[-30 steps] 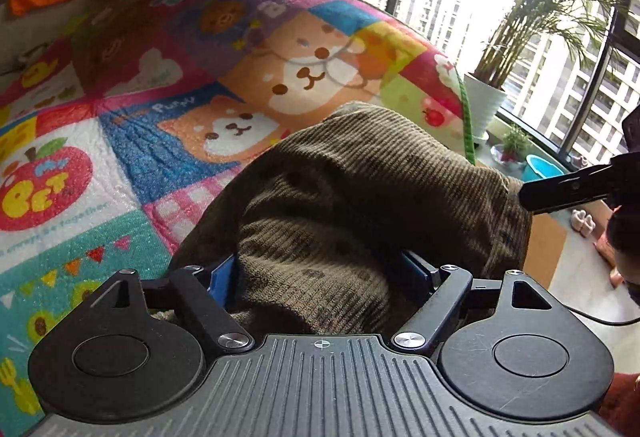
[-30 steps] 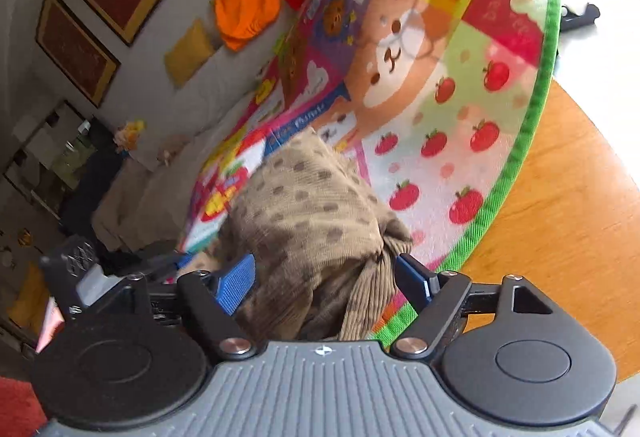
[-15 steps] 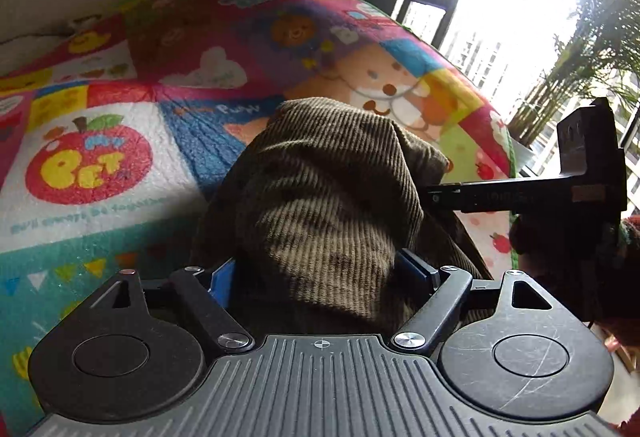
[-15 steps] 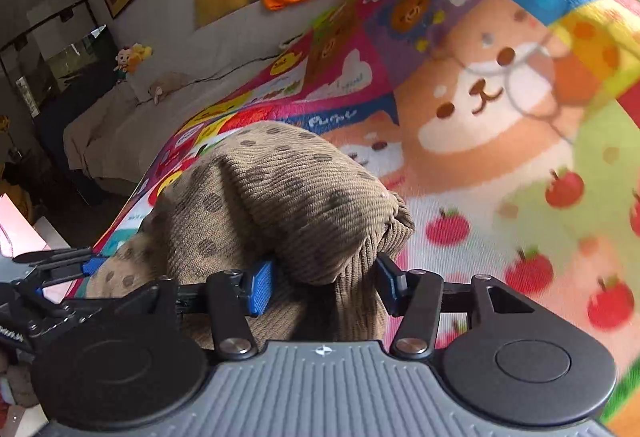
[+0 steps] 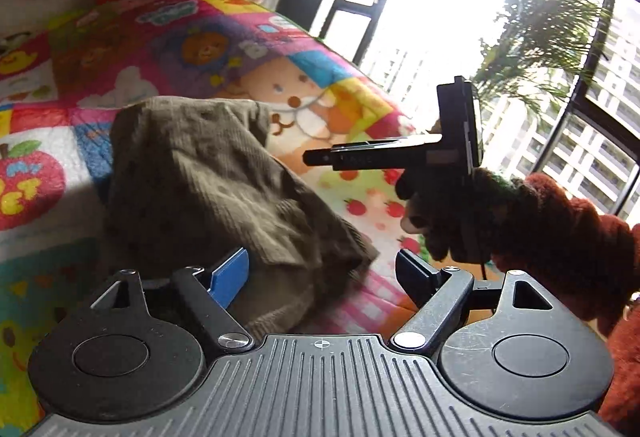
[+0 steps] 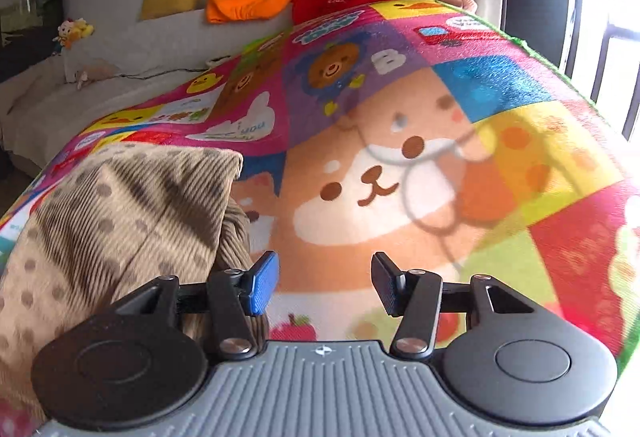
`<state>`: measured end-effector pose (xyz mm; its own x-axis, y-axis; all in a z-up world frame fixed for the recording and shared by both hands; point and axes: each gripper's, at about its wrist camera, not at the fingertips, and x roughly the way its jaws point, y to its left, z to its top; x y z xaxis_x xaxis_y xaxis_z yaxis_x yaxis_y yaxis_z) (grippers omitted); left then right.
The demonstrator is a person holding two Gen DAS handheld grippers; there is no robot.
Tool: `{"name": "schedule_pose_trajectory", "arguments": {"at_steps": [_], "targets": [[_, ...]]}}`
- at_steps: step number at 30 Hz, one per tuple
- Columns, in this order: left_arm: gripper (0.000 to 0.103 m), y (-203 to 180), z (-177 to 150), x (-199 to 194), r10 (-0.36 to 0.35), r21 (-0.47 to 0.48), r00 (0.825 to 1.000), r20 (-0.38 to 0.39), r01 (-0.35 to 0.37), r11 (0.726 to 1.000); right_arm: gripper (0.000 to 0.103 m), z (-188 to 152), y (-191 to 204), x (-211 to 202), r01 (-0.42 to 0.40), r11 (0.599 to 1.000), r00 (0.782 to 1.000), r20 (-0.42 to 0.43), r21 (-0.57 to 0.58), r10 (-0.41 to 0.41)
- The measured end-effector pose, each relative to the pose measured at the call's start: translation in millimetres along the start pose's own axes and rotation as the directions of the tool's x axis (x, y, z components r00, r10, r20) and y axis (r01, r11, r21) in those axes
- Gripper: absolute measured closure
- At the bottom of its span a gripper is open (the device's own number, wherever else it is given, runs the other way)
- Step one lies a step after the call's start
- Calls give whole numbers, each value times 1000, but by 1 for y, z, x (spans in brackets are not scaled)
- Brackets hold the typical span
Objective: Fold clothes
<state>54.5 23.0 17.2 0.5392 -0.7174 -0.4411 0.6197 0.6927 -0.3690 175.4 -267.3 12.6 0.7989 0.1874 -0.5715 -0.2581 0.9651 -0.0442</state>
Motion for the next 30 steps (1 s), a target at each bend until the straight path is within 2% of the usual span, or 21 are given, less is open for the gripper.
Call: {"name": "schedule_pose_trajectory", "arguments": {"at_steps": [2,5,6,7,8,9,11,13,14,15,16,17,19,20,23,26,28,29,30], "targets": [[12,0,-3,-14,32,2,999,29,-32,999,51,-10,9,-29,-38,997,998,43,-74,41],[11,14,-1,-36,149,-52,986,79,-145,988,51,-18,39,-64,-130,969,983,100,-208,153],[11,22,0,-41,217,-71,972,84,-212,975,51,-21,52,-72,-166,954,974,110,-248,198],[11,26,0,-43,296,-72,952,81,-291,954,51,-23,64,-80,-201,936,963,118,-288,243],[12,29,-1,-44,380,-54,922,76,-376,925,52,-25,77,-88,-234,915,950,124,-328,288],[12,31,-3,-44,433,-33,899,71,-432,901,52,-28,90,-94,-258,893,938,124,-369,323],[13,36,-9,-40,498,27,866,37,-499,866,52,-35,118,-93,-276,850,928,106,-450,357],[13,38,-15,-35,527,88,850,10,-526,846,52,-43,138,-86,-258,818,932,92,-515,352],[13,38,-20,-31,543,127,840,-1,-538,833,55,-48,145,-81,-230,811,940,93,-538,329],[14,38,-22,-27,560,156,829,-6,-552,819,69,-51,149,-76,-211,810,946,95,-548,311],[14,38,-24,-22,578,180,816,-9,-568,803,79,-50,150,-72,-199,815,950,96,-543,296],[14,38,-24,-16,593,206,805,-6,-579,789,93,-47,148,-69,-190,833,954,103,-520,282],[14,38,-23,-5,604,247,797,8,-587,771,94,-36,137,-73,-170,872,954,145,-459,262],[14,37,-21,2,603,268,798,14,-584,766,94,-31,131,-76,-161,889,953,168,-429,253],[16,35,-16,21,579,306,814,42,-562,768,94,-24,117,-83,-125,911,954,204,-392,219],[40,31,-9,32,571,353,816,86,-561,749,93,-33,109,-80,-126,917,963,174,-379,205],[52,31,-5,32,559,360,825,85,-548,755,87,-44,106,-75,-145,914,968,138,-378,210],[64,31,-5,33,552,363,830,78,-540,760,70,-49,105,-72,-153,914,969,124,-376,213],[75,31,-4,34,546,366,835,70,-530,765,61,-52,106,-68,-158,915,969,119,-371,216]]}}
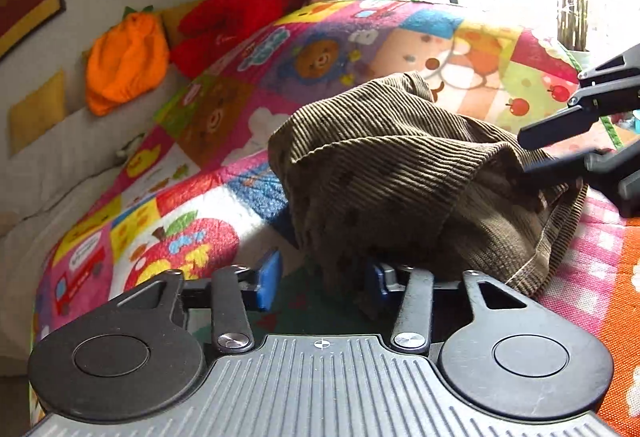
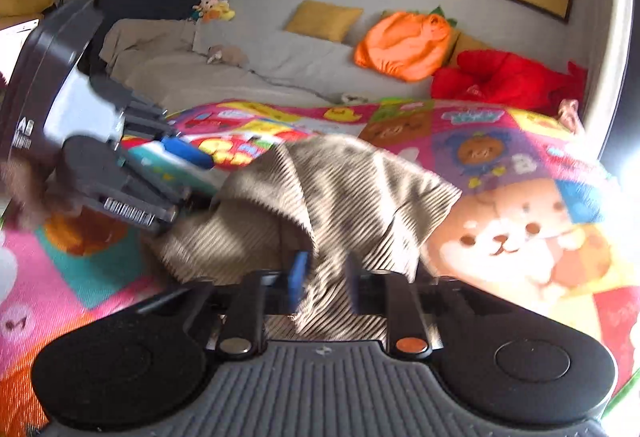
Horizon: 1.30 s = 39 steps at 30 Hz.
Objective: Fold clothes
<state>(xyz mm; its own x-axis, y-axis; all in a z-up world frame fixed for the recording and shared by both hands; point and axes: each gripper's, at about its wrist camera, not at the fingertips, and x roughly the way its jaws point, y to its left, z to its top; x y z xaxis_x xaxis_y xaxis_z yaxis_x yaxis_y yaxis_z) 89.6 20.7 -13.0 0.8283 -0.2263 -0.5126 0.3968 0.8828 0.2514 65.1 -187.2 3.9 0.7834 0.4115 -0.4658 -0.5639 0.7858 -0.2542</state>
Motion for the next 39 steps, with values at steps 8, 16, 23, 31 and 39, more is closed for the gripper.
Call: {"name": "schedule_pose_trajectory", "arguments": {"at_steps": [8,16,23,31,39], "targets": [[99,21,29,-34,-41,-152,992,117,59,987,100,16,-21,-14,81,994,988,125,71,-89],[87,8,29,-65,-215,-133,962,167,238,962,100,-4,-58,-31,134,979,988,57,154,-144],[34,-10,4,-23,-190,-98,982,-16,188,977,100,-32,-55,-24,120,969,992,4,216,-124],[35,58,-22,17,-503,-686,855,126,442,579,100,-10,-53,-27,101,975,991,65,198,-115],[92,67,-14,16,-408,-723,901,146,378,578,100,-7,-50,-26,90,980,991,84,180,-106]]}}
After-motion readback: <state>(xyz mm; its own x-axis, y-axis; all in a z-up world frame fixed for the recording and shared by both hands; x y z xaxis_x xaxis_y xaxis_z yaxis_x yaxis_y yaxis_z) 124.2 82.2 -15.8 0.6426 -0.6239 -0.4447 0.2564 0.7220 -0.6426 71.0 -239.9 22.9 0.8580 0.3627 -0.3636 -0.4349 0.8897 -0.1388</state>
